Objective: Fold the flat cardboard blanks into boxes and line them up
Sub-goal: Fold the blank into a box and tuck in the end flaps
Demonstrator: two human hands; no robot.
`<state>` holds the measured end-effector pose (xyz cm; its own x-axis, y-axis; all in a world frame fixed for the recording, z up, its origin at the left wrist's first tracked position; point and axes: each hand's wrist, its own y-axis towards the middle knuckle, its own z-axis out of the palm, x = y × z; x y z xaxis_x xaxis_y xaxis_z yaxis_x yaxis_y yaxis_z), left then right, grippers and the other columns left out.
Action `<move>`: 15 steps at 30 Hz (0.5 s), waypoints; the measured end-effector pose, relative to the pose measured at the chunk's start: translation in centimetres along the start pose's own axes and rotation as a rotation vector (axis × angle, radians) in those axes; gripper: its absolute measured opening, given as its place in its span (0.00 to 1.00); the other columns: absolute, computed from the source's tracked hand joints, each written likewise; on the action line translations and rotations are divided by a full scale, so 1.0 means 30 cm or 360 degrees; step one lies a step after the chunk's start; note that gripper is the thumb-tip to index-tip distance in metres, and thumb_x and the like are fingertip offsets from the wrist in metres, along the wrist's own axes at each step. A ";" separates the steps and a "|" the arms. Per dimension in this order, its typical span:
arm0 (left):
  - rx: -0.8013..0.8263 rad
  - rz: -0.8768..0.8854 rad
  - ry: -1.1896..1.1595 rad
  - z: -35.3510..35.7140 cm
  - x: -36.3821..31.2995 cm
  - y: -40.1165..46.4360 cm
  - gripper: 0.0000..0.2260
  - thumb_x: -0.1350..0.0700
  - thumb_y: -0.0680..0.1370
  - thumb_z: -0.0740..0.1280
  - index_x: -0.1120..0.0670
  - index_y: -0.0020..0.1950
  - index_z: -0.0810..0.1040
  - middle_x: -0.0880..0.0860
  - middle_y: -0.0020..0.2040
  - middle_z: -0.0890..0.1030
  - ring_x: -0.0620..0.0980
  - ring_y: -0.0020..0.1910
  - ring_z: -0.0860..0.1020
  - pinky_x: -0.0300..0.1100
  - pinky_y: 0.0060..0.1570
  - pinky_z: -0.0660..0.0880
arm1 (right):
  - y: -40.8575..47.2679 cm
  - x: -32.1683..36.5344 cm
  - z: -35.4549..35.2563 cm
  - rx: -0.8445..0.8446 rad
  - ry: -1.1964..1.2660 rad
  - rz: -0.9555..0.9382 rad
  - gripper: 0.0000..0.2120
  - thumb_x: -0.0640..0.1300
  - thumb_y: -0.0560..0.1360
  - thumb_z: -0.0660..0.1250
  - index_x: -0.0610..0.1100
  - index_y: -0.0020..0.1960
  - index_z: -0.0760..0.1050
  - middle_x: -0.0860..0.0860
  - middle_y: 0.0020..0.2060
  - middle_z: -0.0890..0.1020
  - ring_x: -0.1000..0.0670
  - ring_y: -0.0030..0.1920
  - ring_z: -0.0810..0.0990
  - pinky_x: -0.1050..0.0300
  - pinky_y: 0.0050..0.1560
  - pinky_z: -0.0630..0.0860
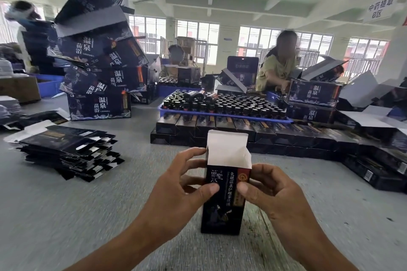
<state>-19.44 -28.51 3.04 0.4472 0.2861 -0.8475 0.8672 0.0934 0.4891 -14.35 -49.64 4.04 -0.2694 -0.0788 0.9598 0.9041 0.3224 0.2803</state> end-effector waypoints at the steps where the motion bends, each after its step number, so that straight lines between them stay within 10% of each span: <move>1: -0.0010 0.0029 0.0030 0.000 0.002 -0.001 0.27 0.51 0.72 0.76 0.29 0.62 0.70 0.37 0.61 0.80 0.44 0.57 0.82 0.45 0.54 0.81 | 0.001 0.000 -0.001 0.0006 0.0011 -0.0005 0.25 0.46 0.62 0.79 0.44 0.56 0.78 0.50 0.50 0.87 0.52 0.52 0.86 0.67 0.45 0.80; 7: -0.0069 0.0141 -0.0014 -0.003 -0.001 -0.001 0.19 0.46 0.75 0.75 0.32 0.62 0.73 0.39 0.62 0.80 0.45 0.58 0.82 0.36 0.51 0.79 | -0.006 0.006 0.006 0.0050 0.0010 -0.0056 0.25 0.48 0.60 0.80 0.45 0.55 0.78 0.51 0.50 0.87 0.53 0.51 0.86 0.68 0.44 0.80; 15: -0.0057 0.0167 -0.0043 -0.007 -0.004 -0.002 0.19 0.51 0.76 0.71 0.35 0.64 0.76 0.41 0.62 0.81 0.46 0.58 0.82 0.38 0.53 0.80 | -0.027 0.027 0.016 0.0061 -0.0248 -0.0321 0.21 0.52 0.69 0.75 0.71 0.58 0.76 0.65 0.57 0.83 0.63 0.56 0.82 0.72 0.46 0.78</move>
<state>-19.59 -28.33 3.15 0.5413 0.2706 -0.7961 0.8070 0.0985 0.5822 -15.45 -49.51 4.59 -0.4936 0.0004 0.8697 0.8145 0.3506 0.4621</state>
